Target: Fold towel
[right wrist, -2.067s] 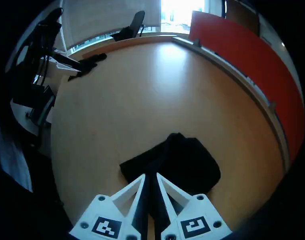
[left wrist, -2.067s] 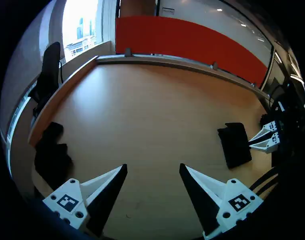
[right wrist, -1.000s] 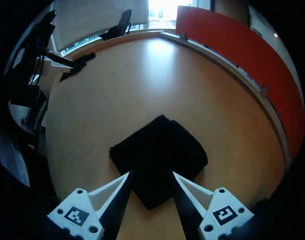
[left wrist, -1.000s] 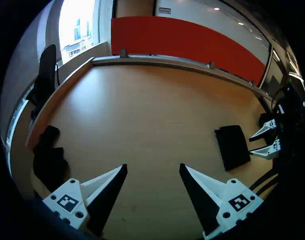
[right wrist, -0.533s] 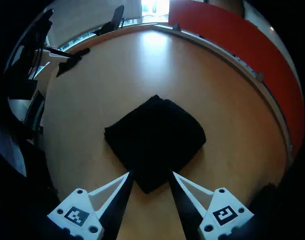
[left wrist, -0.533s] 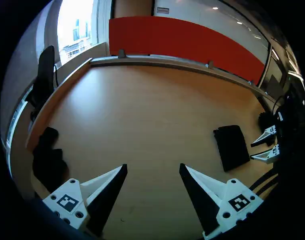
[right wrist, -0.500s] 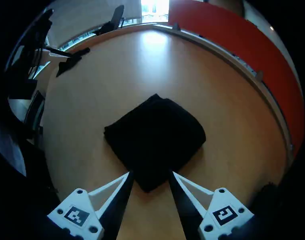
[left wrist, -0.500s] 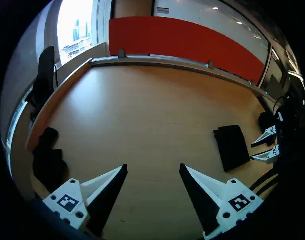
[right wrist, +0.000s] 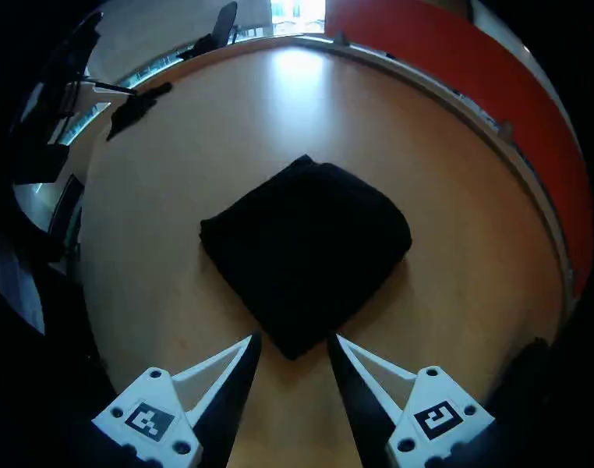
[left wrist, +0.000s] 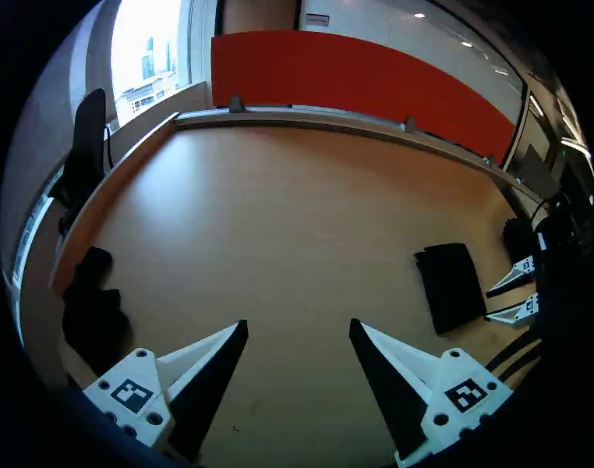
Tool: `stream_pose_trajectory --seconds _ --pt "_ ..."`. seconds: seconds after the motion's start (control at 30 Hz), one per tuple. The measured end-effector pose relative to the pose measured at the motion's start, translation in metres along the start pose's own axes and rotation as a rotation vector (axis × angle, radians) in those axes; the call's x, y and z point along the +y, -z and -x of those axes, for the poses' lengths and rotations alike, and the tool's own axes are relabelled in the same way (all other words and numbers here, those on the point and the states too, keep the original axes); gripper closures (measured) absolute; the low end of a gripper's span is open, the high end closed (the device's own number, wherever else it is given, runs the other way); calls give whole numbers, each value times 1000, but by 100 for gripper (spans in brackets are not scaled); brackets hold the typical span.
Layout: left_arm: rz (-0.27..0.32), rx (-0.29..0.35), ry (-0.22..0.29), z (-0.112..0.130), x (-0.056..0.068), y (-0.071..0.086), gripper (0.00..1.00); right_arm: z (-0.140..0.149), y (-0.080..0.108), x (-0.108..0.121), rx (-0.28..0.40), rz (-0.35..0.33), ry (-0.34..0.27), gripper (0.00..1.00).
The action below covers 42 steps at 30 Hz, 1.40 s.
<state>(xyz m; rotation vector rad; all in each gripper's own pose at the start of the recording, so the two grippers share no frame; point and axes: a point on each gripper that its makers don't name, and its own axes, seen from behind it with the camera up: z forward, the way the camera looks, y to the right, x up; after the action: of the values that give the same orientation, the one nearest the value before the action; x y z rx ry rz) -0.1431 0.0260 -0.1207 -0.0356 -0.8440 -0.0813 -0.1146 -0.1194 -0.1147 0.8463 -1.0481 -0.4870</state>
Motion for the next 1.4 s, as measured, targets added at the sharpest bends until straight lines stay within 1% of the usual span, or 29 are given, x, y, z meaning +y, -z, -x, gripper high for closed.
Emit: stream_pose_trajectory --seconds 0.2,0.33,0.57,0.67,0.8,0.93,1.07,1.4 --pt "0 -1 -2 1 0 0 3 8 -4 -2 -16 -3 -10 36" --pt "2 -3 0 2 1 0 3 11 -4 -2 -23 -3 -16 38" --pt "3 -3 2 2 0 0 3 14 -7 -3 -31 -7 -28 54" --pt "3 -3 2 2 0 0 3 14 -8 -3 -33 -6 -33 59" --pt "4 -3 2 2 0 0 3 15 -7 -1 -31 -2 -44 71" --pt "4 -3 2 2 0 0 3 16 -6 -1 -31 -5 -52 81" --pt "4 -5 1 3 0 0 3 15 -5 -1 -25 -1 -53 95" --pt "11 -9 2 7 2 -1 3 11 -2 0 -10 14 -56 96"
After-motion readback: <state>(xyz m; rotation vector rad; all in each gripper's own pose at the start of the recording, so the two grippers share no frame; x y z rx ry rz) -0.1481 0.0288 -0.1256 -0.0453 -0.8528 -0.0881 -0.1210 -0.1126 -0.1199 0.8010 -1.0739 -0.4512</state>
